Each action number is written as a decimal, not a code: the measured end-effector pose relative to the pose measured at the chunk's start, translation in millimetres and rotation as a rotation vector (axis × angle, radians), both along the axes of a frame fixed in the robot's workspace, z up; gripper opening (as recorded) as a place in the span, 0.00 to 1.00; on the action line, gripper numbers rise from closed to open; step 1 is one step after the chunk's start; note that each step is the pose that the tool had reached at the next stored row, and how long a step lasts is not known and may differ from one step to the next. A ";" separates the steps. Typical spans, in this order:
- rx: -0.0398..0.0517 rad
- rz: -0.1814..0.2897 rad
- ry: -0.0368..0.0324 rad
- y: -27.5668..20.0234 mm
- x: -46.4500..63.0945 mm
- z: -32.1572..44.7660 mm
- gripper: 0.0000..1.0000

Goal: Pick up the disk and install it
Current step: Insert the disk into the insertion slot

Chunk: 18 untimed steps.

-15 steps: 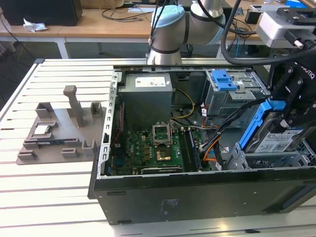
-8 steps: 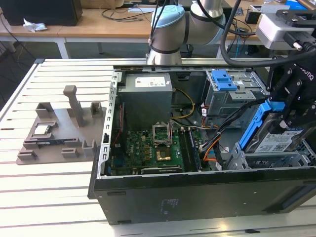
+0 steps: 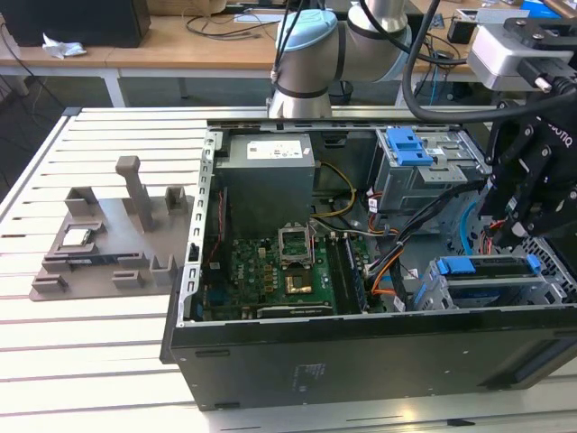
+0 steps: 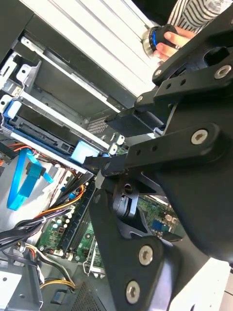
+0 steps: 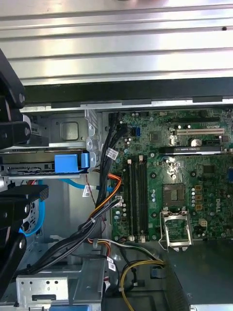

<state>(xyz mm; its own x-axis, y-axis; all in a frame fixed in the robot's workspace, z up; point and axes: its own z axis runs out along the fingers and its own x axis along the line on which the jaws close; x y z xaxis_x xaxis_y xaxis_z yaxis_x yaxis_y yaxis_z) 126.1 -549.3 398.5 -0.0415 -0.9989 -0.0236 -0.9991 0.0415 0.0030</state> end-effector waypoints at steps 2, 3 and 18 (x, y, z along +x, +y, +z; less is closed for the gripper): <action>0.0000 0.000 0.0000 0.0 0.0 -0.1 0.36; 0.0000 0.000 0.0000 0.0 0.0 -0.1 0.30; -0.0034 0.000 0.0058 5.2 22.0 -5.8 0.11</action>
<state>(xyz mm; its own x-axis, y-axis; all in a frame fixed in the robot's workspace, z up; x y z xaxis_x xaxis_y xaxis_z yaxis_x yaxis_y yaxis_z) 148.1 -544.0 392.7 -0.0417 -0.9989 -0.0200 -0.9991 0.0416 0.0086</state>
